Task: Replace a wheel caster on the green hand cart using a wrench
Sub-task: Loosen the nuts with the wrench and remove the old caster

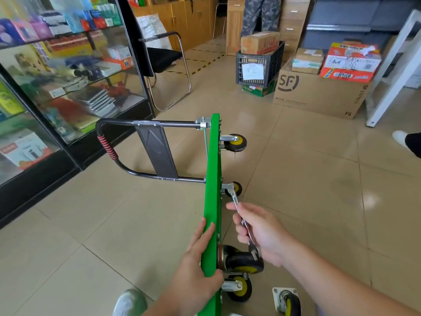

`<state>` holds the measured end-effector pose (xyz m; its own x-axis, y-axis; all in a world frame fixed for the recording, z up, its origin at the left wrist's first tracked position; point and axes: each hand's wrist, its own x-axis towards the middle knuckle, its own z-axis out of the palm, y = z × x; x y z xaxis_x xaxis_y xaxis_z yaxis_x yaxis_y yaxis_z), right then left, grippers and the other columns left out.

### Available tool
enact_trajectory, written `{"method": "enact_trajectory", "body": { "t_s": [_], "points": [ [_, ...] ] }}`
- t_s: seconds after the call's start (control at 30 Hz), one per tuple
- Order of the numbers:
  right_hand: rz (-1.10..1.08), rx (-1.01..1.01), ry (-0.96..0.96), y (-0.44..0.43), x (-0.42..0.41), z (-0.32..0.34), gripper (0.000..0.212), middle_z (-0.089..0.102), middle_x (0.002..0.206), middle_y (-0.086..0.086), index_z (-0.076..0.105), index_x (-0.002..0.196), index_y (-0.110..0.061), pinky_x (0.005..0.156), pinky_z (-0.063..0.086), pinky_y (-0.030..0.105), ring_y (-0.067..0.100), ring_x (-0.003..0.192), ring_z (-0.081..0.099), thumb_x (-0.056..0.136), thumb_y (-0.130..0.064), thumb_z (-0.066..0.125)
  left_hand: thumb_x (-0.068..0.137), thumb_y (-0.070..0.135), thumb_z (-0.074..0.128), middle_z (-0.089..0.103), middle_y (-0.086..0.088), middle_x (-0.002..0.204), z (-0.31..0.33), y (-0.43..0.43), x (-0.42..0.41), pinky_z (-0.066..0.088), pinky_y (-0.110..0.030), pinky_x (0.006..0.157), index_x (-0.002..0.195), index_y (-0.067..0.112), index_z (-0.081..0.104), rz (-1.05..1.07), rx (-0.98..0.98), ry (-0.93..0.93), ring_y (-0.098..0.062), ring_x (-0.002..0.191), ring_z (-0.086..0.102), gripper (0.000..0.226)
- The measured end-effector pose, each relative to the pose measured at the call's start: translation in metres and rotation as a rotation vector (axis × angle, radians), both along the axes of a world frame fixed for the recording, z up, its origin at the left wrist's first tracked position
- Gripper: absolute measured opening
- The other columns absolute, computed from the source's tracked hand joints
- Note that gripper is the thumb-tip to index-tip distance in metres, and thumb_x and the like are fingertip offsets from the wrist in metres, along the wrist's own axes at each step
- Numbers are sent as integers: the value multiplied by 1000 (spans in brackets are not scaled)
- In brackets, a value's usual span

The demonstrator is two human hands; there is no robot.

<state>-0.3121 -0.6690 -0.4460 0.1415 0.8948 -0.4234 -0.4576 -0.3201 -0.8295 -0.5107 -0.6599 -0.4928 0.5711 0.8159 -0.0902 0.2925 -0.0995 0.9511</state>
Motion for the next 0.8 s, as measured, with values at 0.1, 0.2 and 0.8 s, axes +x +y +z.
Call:
{"method": "enact_trajectory", "body": {
  "t_s": [0.1,0.2,0.8],
  "points": [
    [-47,42,92,0,0,4,25,57,75,4,67,119,-4,56,40,26,13,60,48,103,-12,49,76,5,74,13,53,151,-1,-3,5,57,-30,98,156,43,29,-19,-8,7,11,144,32,99],
    [-68,57,48,0,0,6,24,68,84,6,66,117,-5,69,49,31,16,70,62,104,-11,46,78,19,73,7,50,155,-6,-3,6,44,-31,115,159,43,21,-27,30,44,14,147,21,99],
    [-105,132,-75,28,4,-3,23,53,79,3,66,119,-8,72,48,34,16,71,55,103,-7,49,92,38,66,13,51,150,-13,14,3,32,-36,124,147,52,30,-19,86,61,18,145,18,67]
  ]
}}
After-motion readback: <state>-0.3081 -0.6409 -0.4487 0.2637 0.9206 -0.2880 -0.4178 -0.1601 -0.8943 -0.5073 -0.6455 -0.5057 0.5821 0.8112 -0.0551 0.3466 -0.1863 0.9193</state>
